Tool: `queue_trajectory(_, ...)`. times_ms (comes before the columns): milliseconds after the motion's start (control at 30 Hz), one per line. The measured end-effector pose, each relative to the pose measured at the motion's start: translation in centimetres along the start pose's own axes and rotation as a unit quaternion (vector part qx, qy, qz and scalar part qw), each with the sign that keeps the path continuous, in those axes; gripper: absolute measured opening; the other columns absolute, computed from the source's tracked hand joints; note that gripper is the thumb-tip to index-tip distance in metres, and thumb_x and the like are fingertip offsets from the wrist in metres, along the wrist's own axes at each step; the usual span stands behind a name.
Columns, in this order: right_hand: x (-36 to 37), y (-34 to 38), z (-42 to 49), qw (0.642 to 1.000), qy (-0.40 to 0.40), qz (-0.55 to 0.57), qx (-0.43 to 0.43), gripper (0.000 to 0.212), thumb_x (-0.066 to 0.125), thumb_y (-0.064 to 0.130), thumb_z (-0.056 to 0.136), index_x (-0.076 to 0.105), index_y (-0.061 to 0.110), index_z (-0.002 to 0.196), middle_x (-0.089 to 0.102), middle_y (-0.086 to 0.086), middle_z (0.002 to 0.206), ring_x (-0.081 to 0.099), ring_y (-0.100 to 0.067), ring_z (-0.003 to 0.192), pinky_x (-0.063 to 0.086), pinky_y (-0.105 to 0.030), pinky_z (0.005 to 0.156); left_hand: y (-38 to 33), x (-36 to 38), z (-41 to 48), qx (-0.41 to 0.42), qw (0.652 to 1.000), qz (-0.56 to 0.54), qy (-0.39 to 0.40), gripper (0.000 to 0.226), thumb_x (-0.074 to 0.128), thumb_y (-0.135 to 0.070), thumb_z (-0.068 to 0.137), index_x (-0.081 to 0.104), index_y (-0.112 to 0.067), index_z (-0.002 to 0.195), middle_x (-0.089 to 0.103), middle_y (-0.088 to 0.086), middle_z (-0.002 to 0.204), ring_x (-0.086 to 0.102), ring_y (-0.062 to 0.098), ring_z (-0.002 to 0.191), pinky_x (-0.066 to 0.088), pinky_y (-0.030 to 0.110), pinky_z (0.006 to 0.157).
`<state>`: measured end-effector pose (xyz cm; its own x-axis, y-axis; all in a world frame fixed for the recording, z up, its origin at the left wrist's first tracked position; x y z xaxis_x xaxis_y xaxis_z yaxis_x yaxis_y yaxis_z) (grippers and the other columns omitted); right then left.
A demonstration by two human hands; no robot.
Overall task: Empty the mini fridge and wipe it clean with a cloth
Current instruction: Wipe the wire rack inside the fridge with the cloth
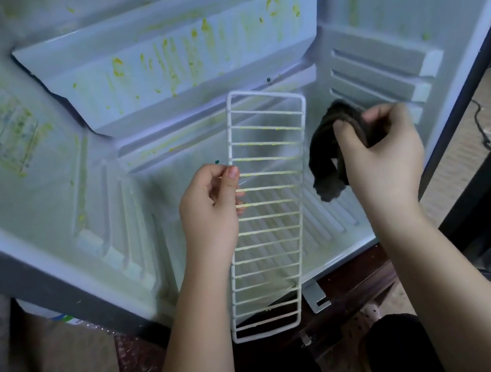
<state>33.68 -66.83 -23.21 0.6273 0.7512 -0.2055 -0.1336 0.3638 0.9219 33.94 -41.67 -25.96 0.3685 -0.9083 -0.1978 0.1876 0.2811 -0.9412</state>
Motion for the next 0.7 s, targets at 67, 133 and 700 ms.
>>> queue_trajectory(67, -0.2, 1.7, -0.3, 0.998, -0.024, 0.052, -0.031, 0.019, 0.064, 0.030, 0.083, 0.048, 0.023, 0.088, 0.051, 0.018, 0.076, 0.050, 0.005, 0.072, 0.040, -0.021, 0.070, -0.5, 0.6, -0.4, 0.017, 1.000, 0.016, 0.003, 0.021, 0.055, -0.016, 0.098, 0.058, -0.023, 0.078, 0.057, -0.004, 0.066, 0.056, 0.000, 0.056, 0.056, 0.031, 0.058)
queue_trajectory(133, 0.2, 3.3, -0.8, 0.995, -0.037, 0.077, -0.058, 0.020, 0.064, 0.030, 0.081, 0.044, 0.030, 0.083, 0.052, 0.018, 0.079, 0.051, 0.001, 0.075, 0.042, -0.024, 0.072, -0.6, 0.9, -0.6, 0.021, 1.000, 0.020, -0.002, 0.023, 0.054, -0.017, 0.099, 0.057, -0.025, 0.077, 0.058, -0.008, 0.064, 0.059, 0.000, 0.056, 0.055, 0.032, 0.060)
queue_trajectory(700, 7.9, 7.0, -2.9, 0.951, 0.118, -0.002, -0.286, 0.027, 0.063, 0.015, 0.083, 0.061, 0.011, 0.109, 0.058, -0.003, 0.118, 0.056, -0.025, 0.106, 0.048, -0.042, 0.085, -2.1, 1.5, -1.0, 0.118, 0.989, 0.093, -0.009, 0.021, 0.044, -0.029, 0.095, 0.053, -0.016, 0.083, 0.061, -0.007, 0.064, 0.066, 0.004, 0.057, 0.046, 0.029, 0.059)
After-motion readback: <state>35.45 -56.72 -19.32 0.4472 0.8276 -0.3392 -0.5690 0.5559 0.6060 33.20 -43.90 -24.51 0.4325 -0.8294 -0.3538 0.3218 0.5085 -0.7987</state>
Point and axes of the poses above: each hand's wrist, its own z-axis towards the middle knuckle, its own x-axis out of the palm, y = z × x, the point moved 8 cm from there along z, towards the middle knuckle
